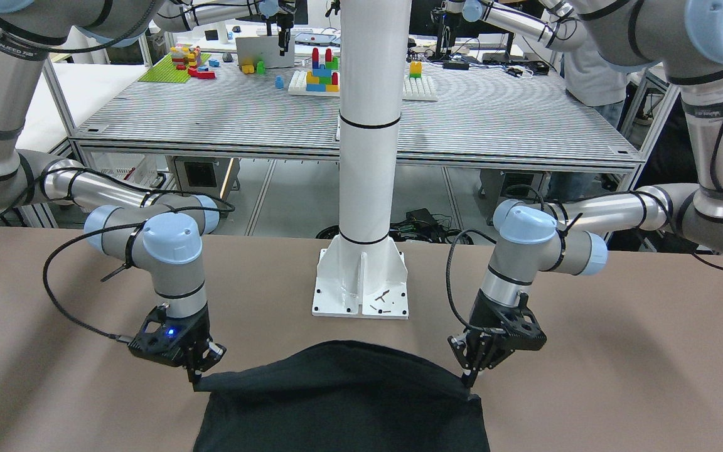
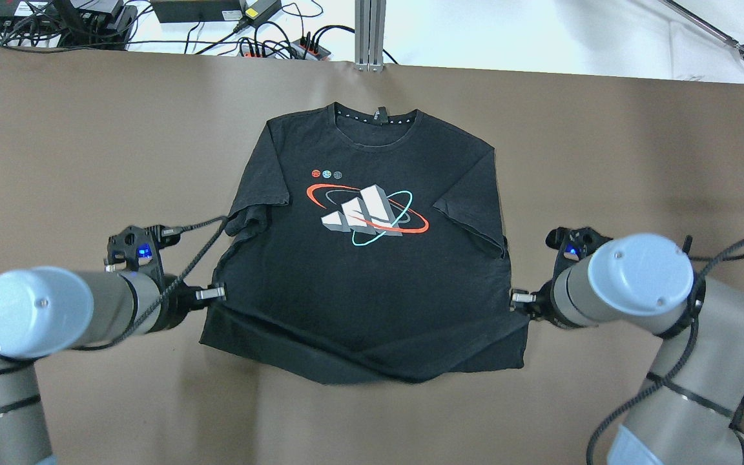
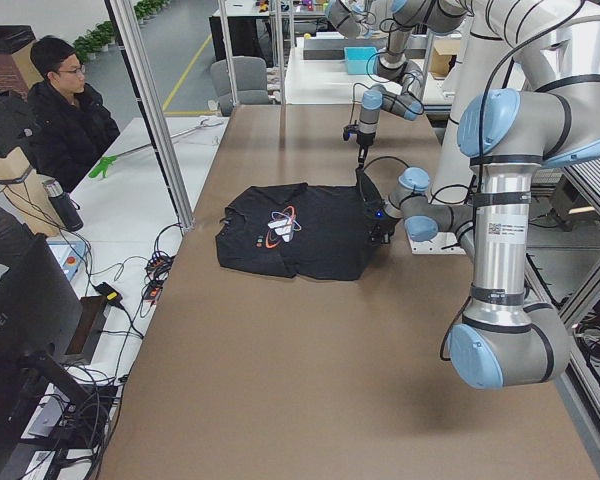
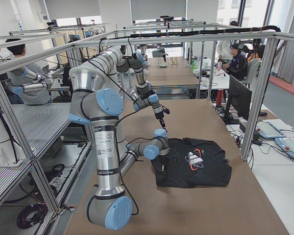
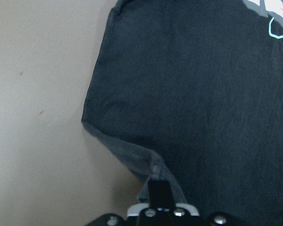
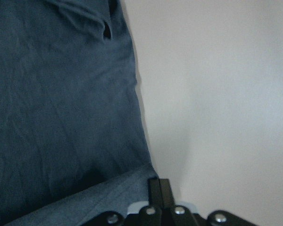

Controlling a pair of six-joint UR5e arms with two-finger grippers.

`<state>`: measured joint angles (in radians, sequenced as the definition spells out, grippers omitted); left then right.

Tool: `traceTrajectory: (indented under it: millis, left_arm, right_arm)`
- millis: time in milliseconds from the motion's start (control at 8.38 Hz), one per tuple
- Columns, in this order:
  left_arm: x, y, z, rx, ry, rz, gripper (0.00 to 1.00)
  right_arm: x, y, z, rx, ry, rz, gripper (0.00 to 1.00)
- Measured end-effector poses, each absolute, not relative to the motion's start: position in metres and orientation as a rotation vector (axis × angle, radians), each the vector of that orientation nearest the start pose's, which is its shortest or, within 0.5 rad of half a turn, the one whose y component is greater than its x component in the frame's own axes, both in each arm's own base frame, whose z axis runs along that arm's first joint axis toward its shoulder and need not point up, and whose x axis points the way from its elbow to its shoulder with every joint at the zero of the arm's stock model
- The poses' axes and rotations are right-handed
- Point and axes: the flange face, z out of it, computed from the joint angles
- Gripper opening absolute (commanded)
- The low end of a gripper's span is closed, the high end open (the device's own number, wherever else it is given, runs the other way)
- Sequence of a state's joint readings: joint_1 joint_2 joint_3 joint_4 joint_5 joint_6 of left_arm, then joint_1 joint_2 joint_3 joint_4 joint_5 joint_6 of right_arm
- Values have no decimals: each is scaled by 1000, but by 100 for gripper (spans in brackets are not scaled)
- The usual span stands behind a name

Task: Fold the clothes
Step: 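Grasp the hem corners with both grippers and lift them, then carry the hem with both grippers toward the collar and release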

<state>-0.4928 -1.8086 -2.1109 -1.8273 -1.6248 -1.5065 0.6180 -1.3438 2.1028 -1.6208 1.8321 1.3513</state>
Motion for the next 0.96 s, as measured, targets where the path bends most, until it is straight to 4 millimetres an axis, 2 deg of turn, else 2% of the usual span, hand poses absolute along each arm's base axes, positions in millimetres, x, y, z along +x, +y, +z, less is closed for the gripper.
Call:
traceTrajectory:
  millis: [239,478,716,955]
  left_arm:
    - [358,-424,276,275,974,-359,0]
    - [330,-473,280,300,954,-381,0]
    - [328,-516,277,315,935,-419,0]
    - [336,-559,272,323,911,-447,0]
  right_arm:
    - [-322,-454,299,121,-712,301,0]
    - [-297,-492,279,143,-685,336,0]
    - [-290,-524,274,158,-661,360,0]
    - [-301,-560,277,164,-640,368,0]
